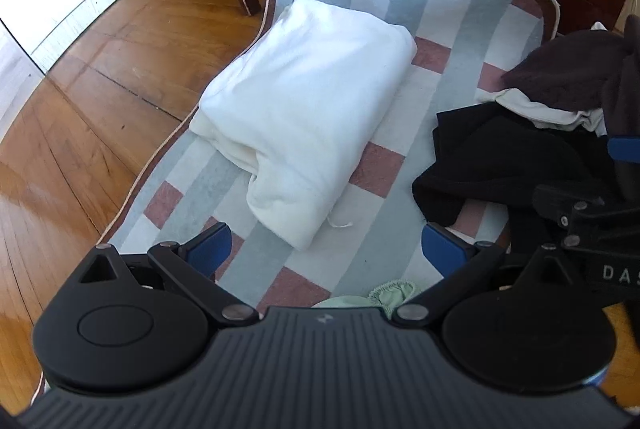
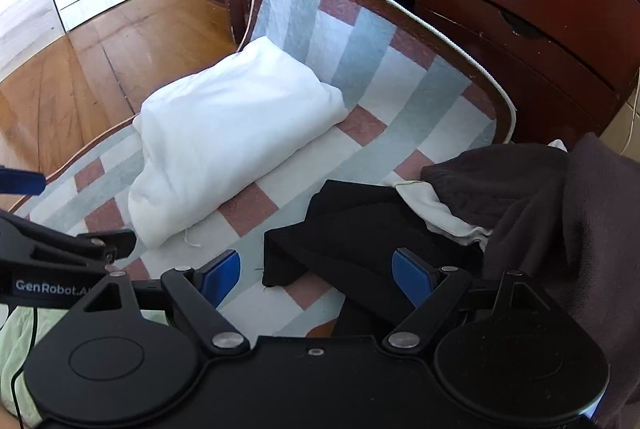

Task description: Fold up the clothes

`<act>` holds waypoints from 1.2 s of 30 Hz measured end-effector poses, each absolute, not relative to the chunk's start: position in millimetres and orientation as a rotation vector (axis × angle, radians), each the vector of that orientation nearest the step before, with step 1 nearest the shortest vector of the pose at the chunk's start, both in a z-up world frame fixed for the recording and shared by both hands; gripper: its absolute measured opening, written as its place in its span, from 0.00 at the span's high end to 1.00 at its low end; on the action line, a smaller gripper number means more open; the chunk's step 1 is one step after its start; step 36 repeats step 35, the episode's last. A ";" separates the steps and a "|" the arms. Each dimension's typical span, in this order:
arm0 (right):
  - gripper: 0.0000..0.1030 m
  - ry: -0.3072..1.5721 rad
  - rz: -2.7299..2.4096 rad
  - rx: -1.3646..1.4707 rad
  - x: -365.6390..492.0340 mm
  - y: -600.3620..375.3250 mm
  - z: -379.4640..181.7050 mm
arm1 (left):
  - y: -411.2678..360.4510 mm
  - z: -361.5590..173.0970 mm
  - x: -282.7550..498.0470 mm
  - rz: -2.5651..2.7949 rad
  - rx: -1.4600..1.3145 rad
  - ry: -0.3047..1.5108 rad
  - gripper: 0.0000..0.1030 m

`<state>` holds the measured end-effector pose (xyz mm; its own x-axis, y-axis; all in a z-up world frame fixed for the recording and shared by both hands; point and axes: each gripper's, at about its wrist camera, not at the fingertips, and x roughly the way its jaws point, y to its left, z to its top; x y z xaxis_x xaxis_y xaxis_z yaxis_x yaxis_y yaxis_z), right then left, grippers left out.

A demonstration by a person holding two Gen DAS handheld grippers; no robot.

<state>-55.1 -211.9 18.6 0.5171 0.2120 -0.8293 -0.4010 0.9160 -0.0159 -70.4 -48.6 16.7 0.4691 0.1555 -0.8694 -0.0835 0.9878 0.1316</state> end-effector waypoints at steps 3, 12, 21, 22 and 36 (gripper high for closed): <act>0.16 0.959 0.389 -0.210 -55.0 -209.7 20.4 | -46.2 16.6 -67.3 0.156 0.060 1.074 0.00; 0.16 0.946 0.392 -0.209 -53.7 -209.7 25.2 | -51.7 14.7 -63.1 0.149 0.056 1.074 0.00; 0.16 0.938 0.375 -0.194 -49.2 -217.0 28.8 | -60.0 16.1 -65.1 0.128 0.078 1.061 0.00; 0.16 0.937 0.373 -0.193 -49.2 -217.6 29.0 | -60.7 16.6 -65.2 0.128 0.082 1.057 0.00; 0.16 0.936 0.386 -0.195 -48.1 -220.1 28.0 | -64.0 17.7 -66.2 0.149 0.116 1.038 0.00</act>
